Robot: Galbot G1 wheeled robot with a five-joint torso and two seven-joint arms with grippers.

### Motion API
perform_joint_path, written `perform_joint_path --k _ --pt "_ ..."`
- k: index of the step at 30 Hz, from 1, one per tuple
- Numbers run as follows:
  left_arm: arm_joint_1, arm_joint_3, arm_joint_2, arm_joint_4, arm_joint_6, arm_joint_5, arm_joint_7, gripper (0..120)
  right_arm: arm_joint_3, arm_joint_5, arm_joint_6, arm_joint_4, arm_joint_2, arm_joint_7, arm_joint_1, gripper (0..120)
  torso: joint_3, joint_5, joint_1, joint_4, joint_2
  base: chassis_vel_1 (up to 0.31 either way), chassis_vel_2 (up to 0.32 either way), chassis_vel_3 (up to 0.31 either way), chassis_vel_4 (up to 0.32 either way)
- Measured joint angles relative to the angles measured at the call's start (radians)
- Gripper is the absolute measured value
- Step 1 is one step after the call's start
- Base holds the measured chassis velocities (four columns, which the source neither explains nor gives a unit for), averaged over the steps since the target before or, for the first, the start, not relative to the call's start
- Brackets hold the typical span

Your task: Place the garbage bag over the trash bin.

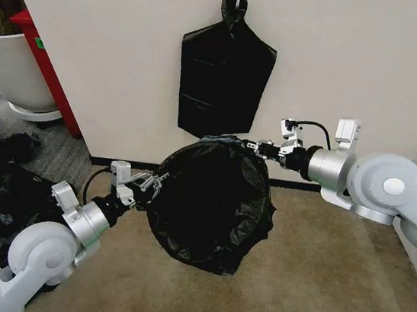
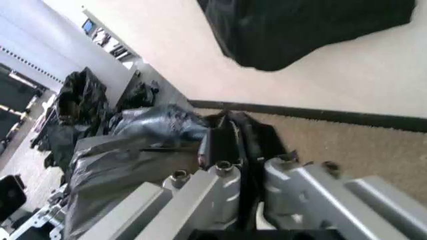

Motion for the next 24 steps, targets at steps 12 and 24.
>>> perform_joint_path --k 12,24 --pt "-0.004 0.008 -0.005 0.020 0.012 0.036 -0.023 4 0.046 -0.040 -0.031 0.084 -0.026 -0.009 0.072 48 0.000 -0.0001 0.000 0.0001 0.000 0.000 0.000 0.000 0.000" --pt "-0.020 0.024 -0.001 0.013 0.012 0.163 -0.032 4 -0.016 -0.093 -0.109 0.134 0.063 0.061 0.099 81 0.000 0.0000 0.000 0.0002 0.000 0.000 0.000 0.000 0.000"
